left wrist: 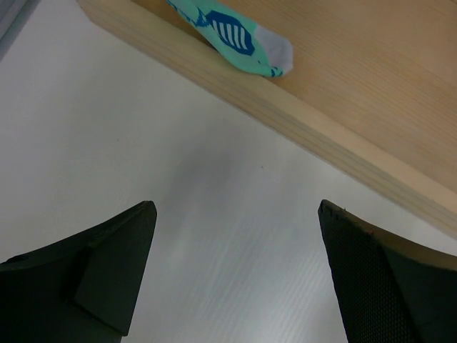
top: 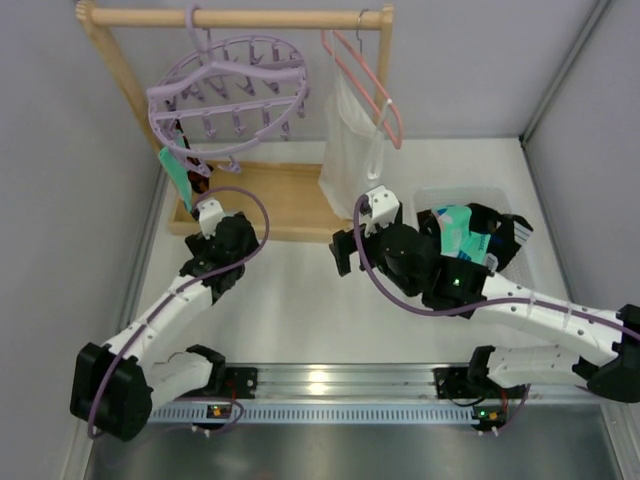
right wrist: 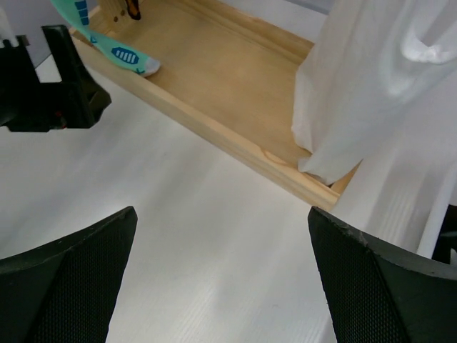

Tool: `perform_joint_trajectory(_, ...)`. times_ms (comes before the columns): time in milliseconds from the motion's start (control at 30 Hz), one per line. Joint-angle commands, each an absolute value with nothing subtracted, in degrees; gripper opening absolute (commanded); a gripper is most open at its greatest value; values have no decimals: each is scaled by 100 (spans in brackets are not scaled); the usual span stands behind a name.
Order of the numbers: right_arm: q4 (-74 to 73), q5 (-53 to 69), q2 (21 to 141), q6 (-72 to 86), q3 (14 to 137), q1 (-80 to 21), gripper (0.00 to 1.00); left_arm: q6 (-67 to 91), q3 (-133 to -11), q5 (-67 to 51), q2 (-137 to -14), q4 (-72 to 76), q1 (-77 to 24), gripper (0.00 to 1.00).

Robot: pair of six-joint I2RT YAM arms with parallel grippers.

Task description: Remove the socks clipped to the hanger

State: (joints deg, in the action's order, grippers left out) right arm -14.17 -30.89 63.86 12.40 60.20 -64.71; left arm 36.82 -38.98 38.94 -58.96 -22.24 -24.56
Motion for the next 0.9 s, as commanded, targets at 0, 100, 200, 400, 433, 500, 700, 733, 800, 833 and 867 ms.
perform_joint_trajectory(0,-695,-2558,6258,1195,5960,-6328,99,3112,-3866,3558,-6432,-617,-1830,99)
perform_joint_trajectory(100,-598,-2496,6004,1169,5644,-6293,99,2918,-4103,3752,-7126,-115,-1425,99)
perform_joint_trajectory(200,-519,-2391,5661,1160,5319,-6223,99,2909,-4306,4183,-7716,376,-1135,99)
perform_joint_trajectory(400,-413,-2145,5203,1099,4853,-6179,100,2663,-4342,4157,-8138,1511,-923,98)
perform_joint_trajectory(433,-378,-2058,5203,1081,4808,-6161,99,2698,-4420,4218,-8243,1599,-923,98)
perform_joint_trajectory(500,-378,-1995,5247,1046,4816,-6144,99,2716,-4517,4271,-8349,1626,-923,98)
perform_joint_trajectory(700,-396,-1697,5396,984,4843,-6117,99,2461,-4983,4745,-9052,1705,-923,86)
perform_joint_trajectory(733,-387,-1670,5379,976,4843,-6108,99,2452,-5001,4842,-9122,1696,-923,76)
perform_joint_trajectory(800,-387,-1679,5379,967,4843,-6108,100,2487,-5001,4895,-9246,1696,-914,73)
perform_joint_trajectory(833,-387,-1670,5379,949,4851,-6108,99,2531,-4984,4974,-9263,1696,-914,63)
perform_joint_trajectory(867,-378,-1670,5388,967,4852,-6108,100,2557,-4966,5018,-9316,1696,-923,59)
